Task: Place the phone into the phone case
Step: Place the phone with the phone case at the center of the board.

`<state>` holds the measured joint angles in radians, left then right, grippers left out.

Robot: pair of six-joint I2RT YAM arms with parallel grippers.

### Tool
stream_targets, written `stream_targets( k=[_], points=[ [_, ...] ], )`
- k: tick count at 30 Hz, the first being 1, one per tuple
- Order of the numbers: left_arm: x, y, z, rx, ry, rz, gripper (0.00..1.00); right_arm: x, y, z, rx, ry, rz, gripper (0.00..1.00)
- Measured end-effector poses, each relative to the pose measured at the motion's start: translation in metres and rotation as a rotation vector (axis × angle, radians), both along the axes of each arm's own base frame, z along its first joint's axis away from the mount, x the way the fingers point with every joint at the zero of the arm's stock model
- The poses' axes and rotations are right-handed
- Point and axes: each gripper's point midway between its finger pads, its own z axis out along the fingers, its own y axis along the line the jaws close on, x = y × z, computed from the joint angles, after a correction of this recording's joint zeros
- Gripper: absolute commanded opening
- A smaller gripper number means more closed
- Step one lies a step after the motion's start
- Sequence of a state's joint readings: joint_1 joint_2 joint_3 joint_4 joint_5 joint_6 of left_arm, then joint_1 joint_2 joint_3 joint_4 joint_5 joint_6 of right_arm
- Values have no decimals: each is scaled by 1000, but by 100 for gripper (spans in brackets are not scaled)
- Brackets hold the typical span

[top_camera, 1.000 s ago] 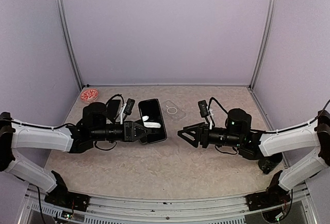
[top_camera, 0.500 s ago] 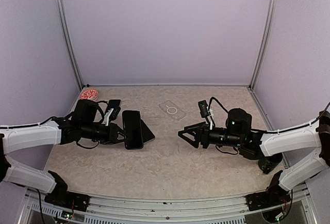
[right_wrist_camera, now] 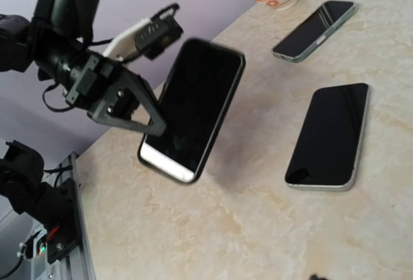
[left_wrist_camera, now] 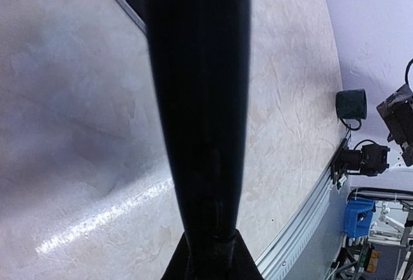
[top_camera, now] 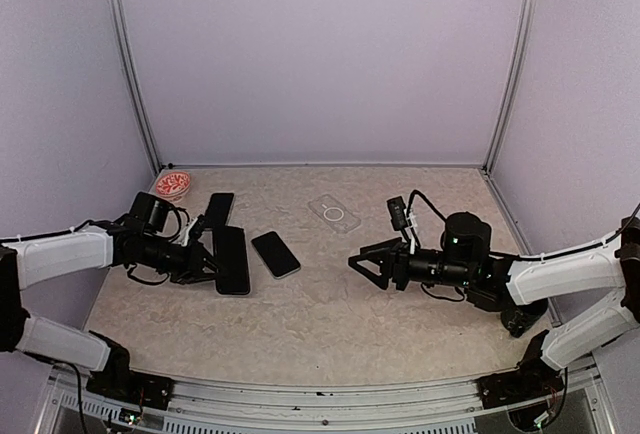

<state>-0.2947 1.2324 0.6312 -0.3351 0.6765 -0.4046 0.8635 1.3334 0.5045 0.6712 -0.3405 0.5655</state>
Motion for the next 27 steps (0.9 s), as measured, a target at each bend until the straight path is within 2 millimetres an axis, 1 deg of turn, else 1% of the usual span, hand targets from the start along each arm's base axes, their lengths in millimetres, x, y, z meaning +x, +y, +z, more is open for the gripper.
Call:
stream_targets(
  k=[5, 7, 10, 15, 19, 24, 27],
  points=[
    [-9, 0, -20, 20, 114, -30, 0, 0, -2, -2, 1, 1, 1, 66],
    [-11, 3, -22, 35, 143, -29, 0, 0, -2, -2, 4, -1, 4, 66],
    [-8, 15, -19, 63, 167, -11, 0, -1, -1, 0, 13, -4, 13, 66],
    [9, 37, -7, 108, 156, 38, 0, -3, 3, -2, 27, 1, 35, 66],
    [8, 43, -9, 151, 191, 34, 0, -4, 6, -6, 34, 24, 55, 66],
    [12, 53, -20, 210, 249, 38, 0, -9, 8, -2, 60, 34, 86, 66],
    [12, 59, -35, 240, 304, 42, 0, -11, 9, -1, 63, 34, 98, 66]
  ],
)
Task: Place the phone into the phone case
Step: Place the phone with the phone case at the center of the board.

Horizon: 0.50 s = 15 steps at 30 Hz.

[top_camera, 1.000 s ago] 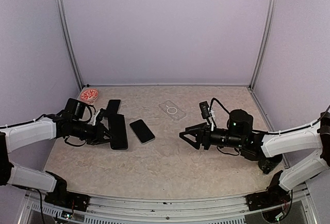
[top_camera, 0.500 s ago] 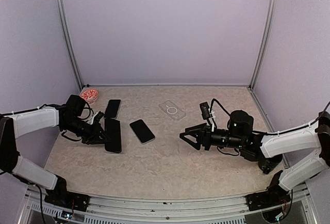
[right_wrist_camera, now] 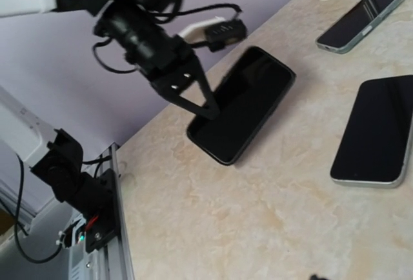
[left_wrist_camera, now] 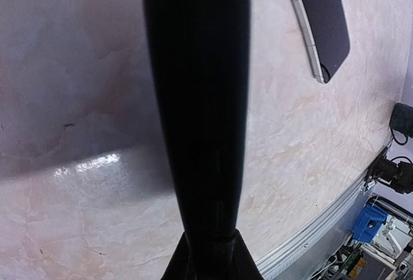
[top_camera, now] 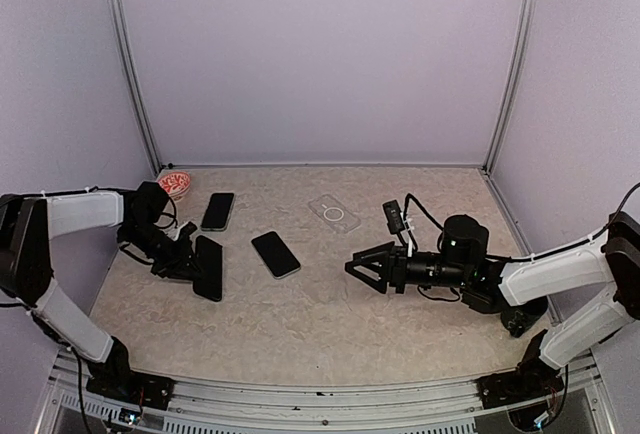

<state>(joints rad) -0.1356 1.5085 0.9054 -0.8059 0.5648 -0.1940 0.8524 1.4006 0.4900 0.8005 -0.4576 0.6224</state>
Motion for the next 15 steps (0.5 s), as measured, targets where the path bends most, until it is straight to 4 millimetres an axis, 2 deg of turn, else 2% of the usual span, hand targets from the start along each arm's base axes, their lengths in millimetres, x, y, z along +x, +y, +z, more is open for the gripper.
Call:
stream_targets(
  k=[3, 11, 15],
  points=[
    [-1, 3, -13, 18, 52, -3, 0, -2, 1, 0, 2, 0, 11, 66],
    [6, 3, -17, 15, 108, -16, 0, -8, 2, -1, 20, 14, 45, 66],
    [7, 4, -19, 7, 140, -18, 6, -9, 4, -7, 13, 33, 58, 66]
  ],
)
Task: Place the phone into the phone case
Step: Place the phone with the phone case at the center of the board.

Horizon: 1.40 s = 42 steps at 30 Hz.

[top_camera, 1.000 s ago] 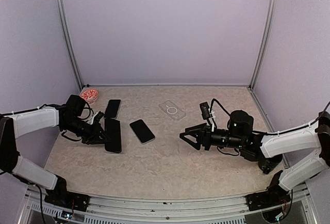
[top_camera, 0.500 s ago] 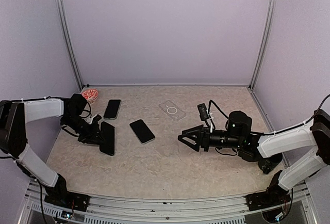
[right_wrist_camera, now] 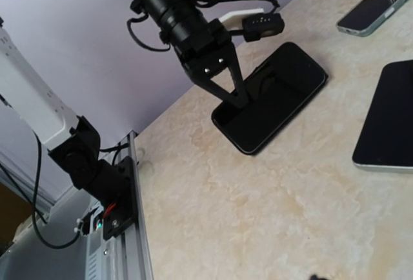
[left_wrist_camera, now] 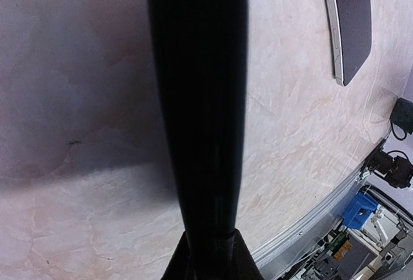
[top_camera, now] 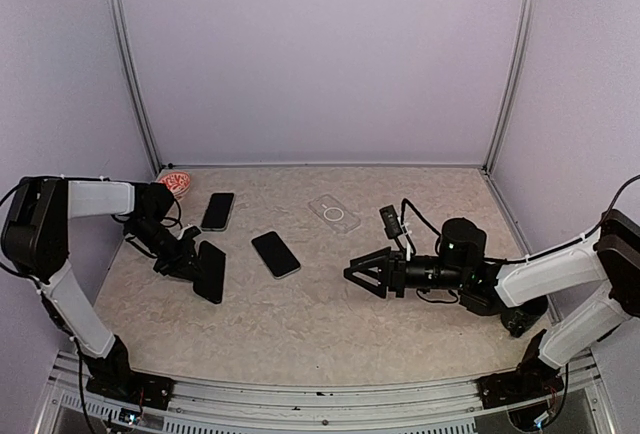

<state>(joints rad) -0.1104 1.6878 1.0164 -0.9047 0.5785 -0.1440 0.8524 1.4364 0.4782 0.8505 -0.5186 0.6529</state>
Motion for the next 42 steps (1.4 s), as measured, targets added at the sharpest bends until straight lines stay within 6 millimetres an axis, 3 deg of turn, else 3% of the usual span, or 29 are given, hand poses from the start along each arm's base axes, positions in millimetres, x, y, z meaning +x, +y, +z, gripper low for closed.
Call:
stream_targets(
  k=[17, 24, 42],
  points=[
    [7, 11, -1, 10, 40, -10, 14, -2, 3, -8, -7, 31, 20, 66],
    [15, 29, -6, 73, 17, 15, 24, -2, 3, -8, -7, 31, 22, 66],
    [23, 46, -17, 156, -3, 29, 29, -3, 3, -8, -6, 30, 25, 66]
  ],
)
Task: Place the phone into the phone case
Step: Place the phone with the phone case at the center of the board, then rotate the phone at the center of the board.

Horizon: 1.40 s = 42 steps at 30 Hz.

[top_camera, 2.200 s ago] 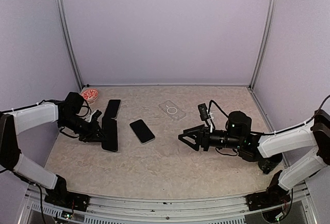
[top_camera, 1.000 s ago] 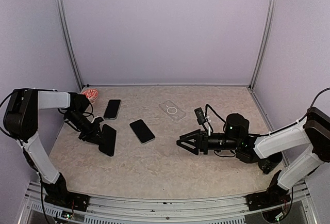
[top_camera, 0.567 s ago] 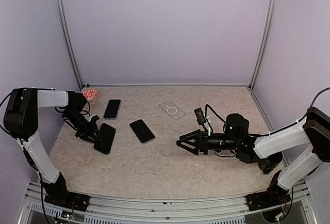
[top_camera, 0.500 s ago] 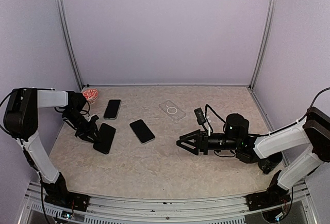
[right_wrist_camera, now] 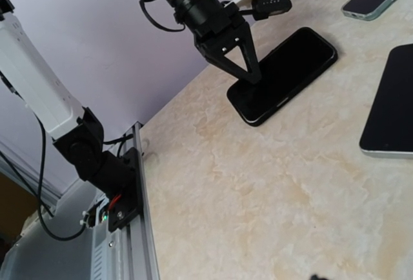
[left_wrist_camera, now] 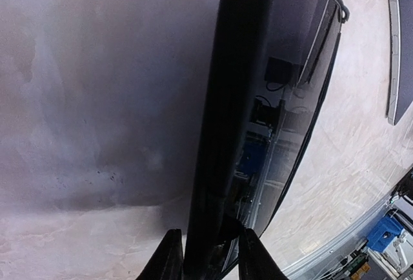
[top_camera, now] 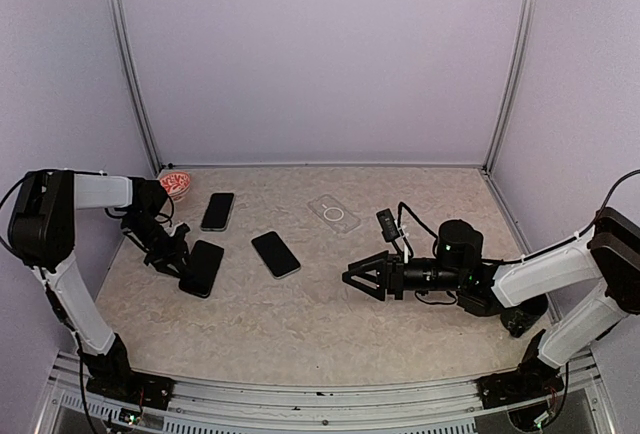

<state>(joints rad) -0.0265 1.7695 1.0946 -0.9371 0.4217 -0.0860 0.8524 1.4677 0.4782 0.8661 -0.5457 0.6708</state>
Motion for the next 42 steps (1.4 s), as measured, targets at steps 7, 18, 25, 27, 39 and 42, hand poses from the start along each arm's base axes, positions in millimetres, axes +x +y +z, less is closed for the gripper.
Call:
stream_targets(
  k=[7, 18, 25, 27, 39, 42],
  points=[
    [7, 7, -3, 46, -26, 7, 33, 0, 0, 0, 0, 1, 0, 66],
    [19, 16, -5, 89, -74, 28, 36, 0, 0, 0, 0, 0, 0, 66],
    [30, 14, 20, 84, -155, 47, 92, 3, -1, -6, -26, -4, -17, 70],
    [39, 12, 40, 78, -229, 47, 99, 5, -2, -11, -50, 1, -31, 73],
    [54, -15, 172, 36, -740, 26, 99, 43, -9, -13, -202, -30, -218, 100],
    [49, -9, 194, 62, -856, 56, 99, 56, -14, -15, -254, -35, -285, 100]
  ],
)
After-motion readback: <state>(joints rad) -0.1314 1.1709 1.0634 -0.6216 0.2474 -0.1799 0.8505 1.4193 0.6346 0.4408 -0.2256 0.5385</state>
